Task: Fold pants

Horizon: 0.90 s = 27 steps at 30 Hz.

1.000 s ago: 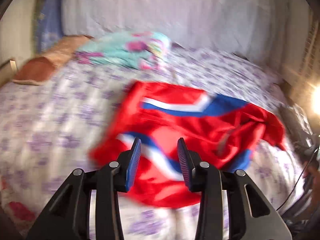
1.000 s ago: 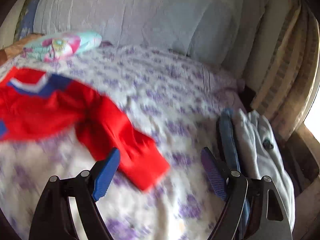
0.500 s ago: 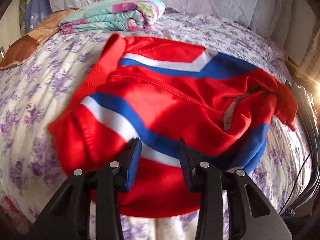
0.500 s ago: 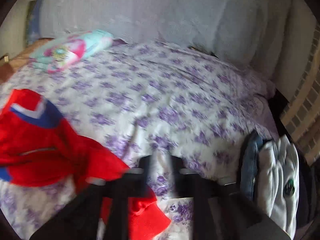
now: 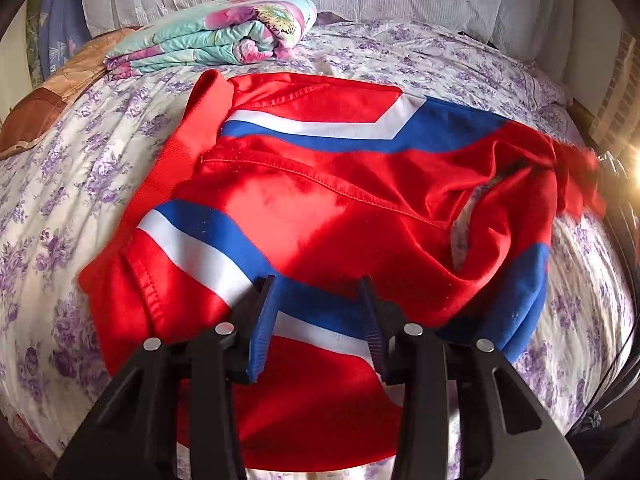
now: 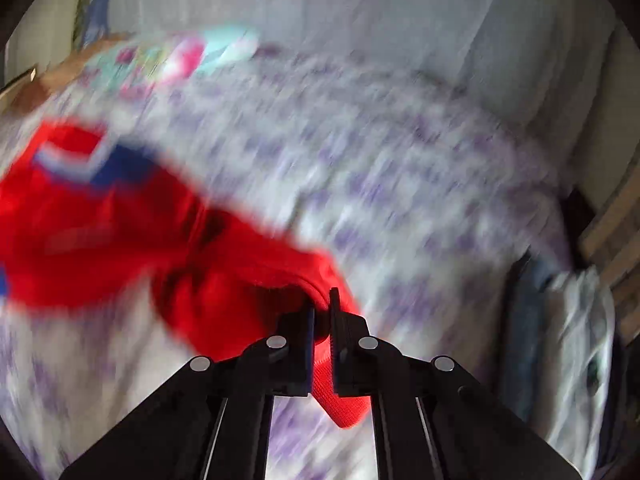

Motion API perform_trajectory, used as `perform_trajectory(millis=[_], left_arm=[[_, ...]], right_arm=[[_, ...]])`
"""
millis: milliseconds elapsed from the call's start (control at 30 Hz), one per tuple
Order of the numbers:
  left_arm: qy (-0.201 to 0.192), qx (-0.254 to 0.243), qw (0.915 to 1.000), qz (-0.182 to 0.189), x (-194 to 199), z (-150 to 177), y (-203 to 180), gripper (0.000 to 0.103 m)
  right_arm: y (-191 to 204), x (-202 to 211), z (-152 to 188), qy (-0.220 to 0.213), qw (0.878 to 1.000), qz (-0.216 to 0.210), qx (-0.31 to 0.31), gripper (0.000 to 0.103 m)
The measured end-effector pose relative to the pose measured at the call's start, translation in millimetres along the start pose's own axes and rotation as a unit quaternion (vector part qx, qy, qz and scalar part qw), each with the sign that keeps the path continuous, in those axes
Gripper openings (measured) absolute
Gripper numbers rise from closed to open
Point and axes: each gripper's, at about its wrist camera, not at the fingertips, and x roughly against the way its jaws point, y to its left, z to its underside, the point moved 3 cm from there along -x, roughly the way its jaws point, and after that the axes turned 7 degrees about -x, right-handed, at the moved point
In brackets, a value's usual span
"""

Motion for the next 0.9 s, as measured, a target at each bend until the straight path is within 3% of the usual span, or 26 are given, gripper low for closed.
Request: perform_trajectory(millis=[67, 100, 133, 167, 233, 367, 467, 533, 633, 667, 700, 733, 800, 900], left_arm=[[0.001, 0.005, 1.0, 0.001, -0.7, 0.9, 1.7, 0.039], [0.003, 0.009, 0.9999, 0.001, -1.5, 0.3, 2.2, 0.039], [0.005, 0.011, 0.9999, -0.002, -2.0, -0.5, 1.9, 0.039], [0.005, 0.011, 0.9999, -0.006, -1.7, -1.1, 1.2, 0.039], [0.004, 0.012, 0.9999, -0.008, 0.6, -2.5, 0.8, 0.04], [-0.004, 0.01, 0.9999, -0.009, 7.7, -0.2, 6.1, 0.042], [-0.002, 0.006, 1.0, -0.003, 10.6, -1.0, 9.9, 0.042], [-0.007, -0.002, 0.9999, -0.009, 16.3, -1.9, 9.7, 0.042], [-0.017, -0.004, 0.9997, -0.015, 25.8, -1.3, 10.6, 0.048], [-0.02, 0.0, 0.9997, -0.015, 29.0, -0.1, 12.1, 0.05], [-0.02, 0.004, 0.9997, -0.016, 30.2, 0.9, 13.7, 0.051], [-0.019, 0.006, 0.9997, -0.017, 30.3, 2.3, 14.7, 0.051], [-0.014, 0.011, 0.9996, -0.022, 30.4, 5.0, 16.8, 0.051], [-0.013, 0.014, 0.9995, -0.027, 33.3, 7.2, 19.1, 0.051]], right_arm=[[-10.6, -11.4, -42.4, -0.011, 1.0, 0.015, 0.001, 0.008], [-13.9, -25.2, -60.6, -0.013, 0.999, 0.035, 0.002, 0.014], [-17.6, -43.5, -77.3, -0.011, 0.997, 0.078, 0.005, 0.038], [-22.3, -58.3, -87.3, -0.007, 0.993, 0.121, 0.003, 0.054], [-28.5, -69.3, -93.7, -0.004, 0.99, 0.141, -0.021, 0.054], [-27.6, -41.5, -68.9, -0.037, 0.989, 0.127, -0.058, 0.082], [-27.0, -34.0, -30.8, 0.007, 0.994, 0.053, -0.093, 0.082], [-28.3, -38.9, 0.7, 0.051, 0.991, 0.004, -0.122, 0.084], [-22.3, -54.9, 37.6, 0.081, 0.981, -0.07, -0.163, 0.084], [-16.7, -61.1, 42.4, 0.082, 0.978, -0.088, -0.168, 0.078], [-8.9, -66.1, 46.3, 0.087, 0.976, -0.108, -0.169, 0.066], [1.8, -74.3, 50.8, 0.104, 0.969, -0.147, -0.167, 0.018], [12.1, -76.2, 54.7, 0.112, 0.967, -0.157, -0.164, 0.013], [-0.6, -33.1, 44.7, 0.063, 0.972, -0.16, -0.159, 0.011]])
